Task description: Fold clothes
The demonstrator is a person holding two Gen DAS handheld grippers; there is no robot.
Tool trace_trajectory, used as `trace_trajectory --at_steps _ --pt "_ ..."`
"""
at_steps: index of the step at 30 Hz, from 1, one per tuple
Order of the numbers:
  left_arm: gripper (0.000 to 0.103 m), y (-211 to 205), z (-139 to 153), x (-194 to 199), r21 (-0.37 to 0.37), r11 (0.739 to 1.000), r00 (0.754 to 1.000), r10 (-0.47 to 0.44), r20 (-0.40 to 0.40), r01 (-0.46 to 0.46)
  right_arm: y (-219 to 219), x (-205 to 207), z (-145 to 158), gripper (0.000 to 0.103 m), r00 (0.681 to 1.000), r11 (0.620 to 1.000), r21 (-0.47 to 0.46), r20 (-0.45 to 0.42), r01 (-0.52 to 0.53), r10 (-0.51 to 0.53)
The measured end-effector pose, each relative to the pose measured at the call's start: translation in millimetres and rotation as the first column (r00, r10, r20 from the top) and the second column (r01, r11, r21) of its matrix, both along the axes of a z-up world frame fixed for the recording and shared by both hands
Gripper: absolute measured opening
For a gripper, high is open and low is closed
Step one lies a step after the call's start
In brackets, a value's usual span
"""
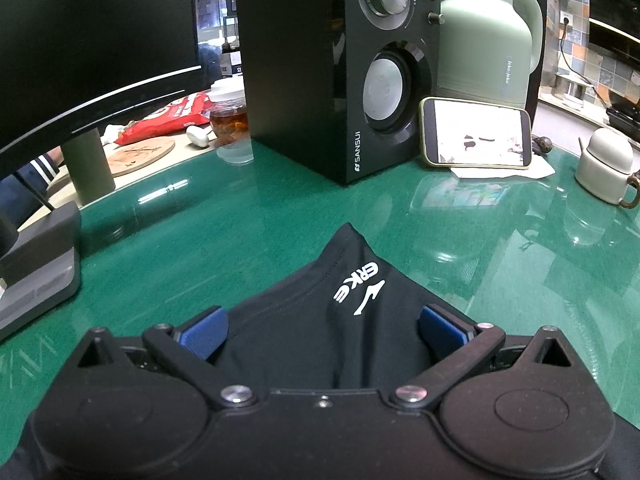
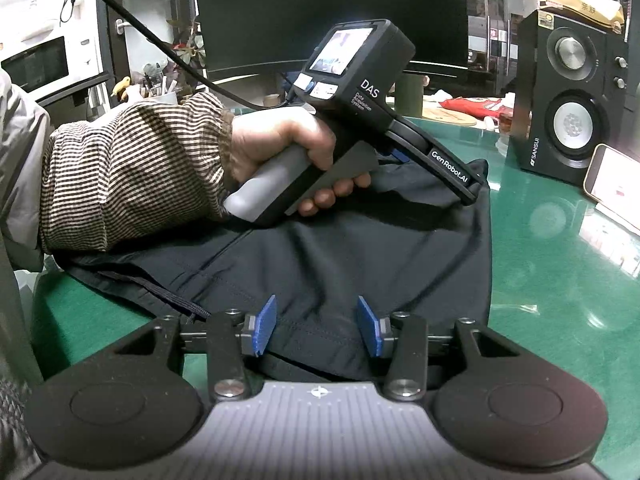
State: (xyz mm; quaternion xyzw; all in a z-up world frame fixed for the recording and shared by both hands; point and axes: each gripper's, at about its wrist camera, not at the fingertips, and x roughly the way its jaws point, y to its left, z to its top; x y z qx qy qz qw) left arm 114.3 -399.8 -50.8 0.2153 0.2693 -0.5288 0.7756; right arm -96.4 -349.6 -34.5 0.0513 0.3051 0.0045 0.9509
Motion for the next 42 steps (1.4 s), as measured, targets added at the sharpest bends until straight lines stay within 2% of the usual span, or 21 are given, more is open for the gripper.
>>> trace_trajectory --at_steps 20,25,27,30,35,38,40,42 --pt "0.103 2.5 0.4 -1.5 -0.004 1.0 1.0 0.017 -0.003 -0.017 2.1 -0.4 -1.3 0.048 1.0 1.0 -0.007 0.008 -0.014 0.014" --pt "0.103 29.5 21.8 -1.6 -0.08 0.996 0.999 0.045 -0.01 -0.046 0.4 -1.0 -1.1 0.06 1.0 1.0 -0.008 0.008 0.004 -0.004" --pt "0.103 52.3 40.4 2.0 -0.131 0.988 0.997 0.078 -0.026 -0.08 -1.0 -3.6 0.5 0.064 1.0 1.0 0.004 0.014 0.025 -0.025" --pt "0.103 106.4 67.2 6.6 -0.2 0.966 0.987 0.158 -0.041 -0.163 -1.2 -8.9 4.4 0.064 0.998 0.999 0.015 0.038 0.049 -0.05" --pt "0.103 192.3 75.2 6.1 -0.21 0.932 0.955 0.293 -0.047 -0.296 -1.9 -15.7 10.1 0.062 0.992 0.994 0.04 0.081 0.098 -0.101" --pt "0.103 261.0 73.7 -6.1 -0.196 0.912 0.933 0.355 -0.067 -0.361 -4.8 -17.8 15.5 0.051 0.984 0.987 0.071 0.104 0.141 -0.148" --pt "0.103 286.8 71.3 -14.1 -0.199 0.906 0.928 0.363 -0.086 -0.373 -7.4 -15.5 18.5 0.044 0.977 0.981 0.086 0.108 0.173 -0.182" --pt "0.103 312.6 65.8 -27.4 -0.19 0.912 0.931 0.351 -0.096 -0.364 -10.2 -7.8 22.6 0.038 0.971 0.974 0.097 0.102 0.205 -0.215"
